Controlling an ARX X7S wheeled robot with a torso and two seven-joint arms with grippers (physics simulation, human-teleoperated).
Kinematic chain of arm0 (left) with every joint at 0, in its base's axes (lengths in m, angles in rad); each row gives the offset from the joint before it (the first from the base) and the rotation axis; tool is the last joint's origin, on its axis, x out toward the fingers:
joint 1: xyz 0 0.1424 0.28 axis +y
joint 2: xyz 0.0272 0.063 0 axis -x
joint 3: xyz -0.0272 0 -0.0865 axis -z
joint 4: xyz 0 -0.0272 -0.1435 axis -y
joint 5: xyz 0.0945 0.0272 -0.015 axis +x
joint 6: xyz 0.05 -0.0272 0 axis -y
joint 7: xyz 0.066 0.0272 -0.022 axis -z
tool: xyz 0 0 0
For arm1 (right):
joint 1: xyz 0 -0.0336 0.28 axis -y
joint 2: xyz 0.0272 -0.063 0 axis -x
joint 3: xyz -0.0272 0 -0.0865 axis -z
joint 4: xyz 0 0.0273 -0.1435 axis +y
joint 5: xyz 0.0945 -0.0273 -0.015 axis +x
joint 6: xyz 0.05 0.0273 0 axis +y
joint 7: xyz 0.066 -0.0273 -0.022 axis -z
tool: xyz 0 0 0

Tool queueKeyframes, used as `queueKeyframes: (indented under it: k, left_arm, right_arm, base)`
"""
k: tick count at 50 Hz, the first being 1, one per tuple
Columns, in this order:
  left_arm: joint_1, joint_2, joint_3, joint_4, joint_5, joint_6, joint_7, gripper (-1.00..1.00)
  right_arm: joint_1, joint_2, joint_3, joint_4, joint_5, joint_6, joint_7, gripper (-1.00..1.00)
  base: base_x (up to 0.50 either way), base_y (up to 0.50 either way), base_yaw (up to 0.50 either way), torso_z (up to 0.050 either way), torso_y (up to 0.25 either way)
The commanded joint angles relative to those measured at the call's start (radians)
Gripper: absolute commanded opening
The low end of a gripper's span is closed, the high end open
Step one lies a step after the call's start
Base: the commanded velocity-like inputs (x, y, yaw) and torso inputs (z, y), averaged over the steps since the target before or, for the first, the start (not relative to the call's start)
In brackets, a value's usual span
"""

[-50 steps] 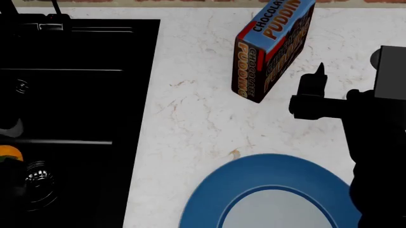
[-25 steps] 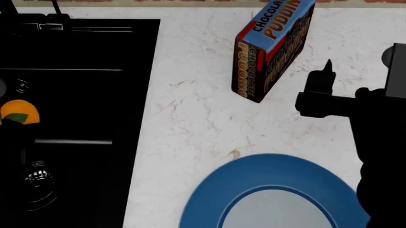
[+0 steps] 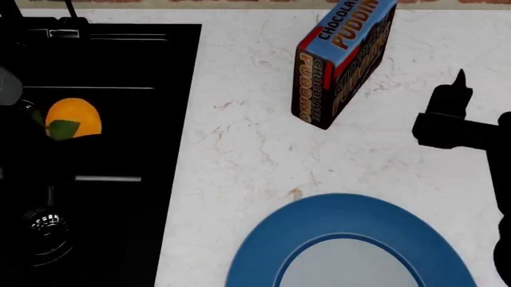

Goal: Pick the tangerine from the sink and place it on the plate located on the counter

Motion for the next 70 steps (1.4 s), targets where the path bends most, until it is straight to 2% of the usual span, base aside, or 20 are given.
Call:
queueKeyframes:
  k: [1, 20, 36, 45, 70]
  left_arm:
    - [-0.07, 0.05, 0.009, 0.033, -0.066, -0.03, -0.03, -1.0]
    - [-0.185, 0.163, 0.064, 0.093, -0.137, -0.094, -0.051, -1.0]
    - [-0.336, 0.277, 0.13, 0.113, -0.273, -0.144, -0.137, -1.0]
    - [-0.405, 0.332, 0.187, 0.099, -0.32, -0.192, -0.145, -1.0]
    - [-0.493, 0.509, 0.279, 0.005, -0.231, -0.265, -0.029, -1.0]
  right_arm:
    - [-0.035, 0.043, 0.084, -0.083, 0.042, 0.065, 0.024, 1.0]
    - [-0.079, 0.09, 0.214, -0.176, 0.103, 0.148, 0.049, 1.0]
    - [-0.117, 0.087, 0.241, -0.183, 0.11, 0.13, 0.044, 1.0]
    - [-0.133, 0.084, 0.249, -0.181, 0.11, 0.117, 0.041, 1.0]
    - [-0.155, 0.085, 0.278, -0.206, 0.132, 0.13, 0.051, 1.0]
  base:
    - [0.0, 0.0, 0.0, 0.0, 0.0]
    - [0.0, 0.0, 0.0, 0.0, 0.001]
    - [0.0, 0.0, 0.0, 0.0, 0.0]
    - [0.0, 0.0, 0.0, 0.0, 0.001]
    - [0.0, 0.0, 0.0, 0.0, 0.0]
